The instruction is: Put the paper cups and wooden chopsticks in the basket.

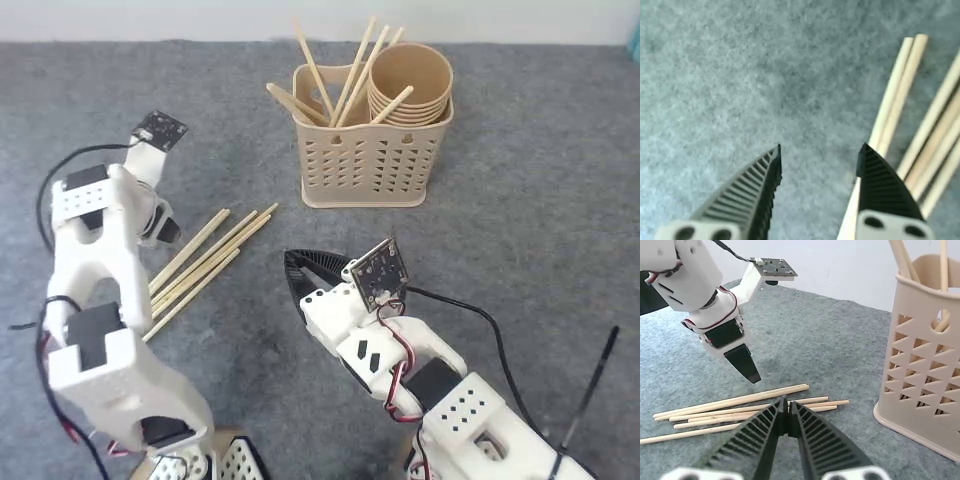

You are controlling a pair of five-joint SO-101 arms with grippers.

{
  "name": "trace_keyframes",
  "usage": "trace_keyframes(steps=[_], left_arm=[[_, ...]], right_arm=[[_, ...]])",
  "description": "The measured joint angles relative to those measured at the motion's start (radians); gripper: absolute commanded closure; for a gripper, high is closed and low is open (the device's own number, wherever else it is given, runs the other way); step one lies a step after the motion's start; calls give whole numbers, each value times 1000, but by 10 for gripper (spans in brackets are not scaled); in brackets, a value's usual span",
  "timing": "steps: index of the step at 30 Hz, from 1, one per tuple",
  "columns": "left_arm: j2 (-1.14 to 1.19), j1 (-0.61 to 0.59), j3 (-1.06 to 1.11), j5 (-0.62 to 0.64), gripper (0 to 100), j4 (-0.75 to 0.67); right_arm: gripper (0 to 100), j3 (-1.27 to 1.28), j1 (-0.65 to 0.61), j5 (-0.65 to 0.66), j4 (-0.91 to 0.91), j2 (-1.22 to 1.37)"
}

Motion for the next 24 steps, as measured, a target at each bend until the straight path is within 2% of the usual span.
trace_keyframes(steps=[11, 16, 24], left_arm=[[18, 28, 5, -2, 768, 29], [123, 40, 5, 2, 768, -3], [130, 49, 3, -3, 769, -9]], right_arm=[[986, 0, 0, 0, 0, 0], [986, 0, 0, 0, 0, 0], [986, 0, 0, 0, 0, 0]])
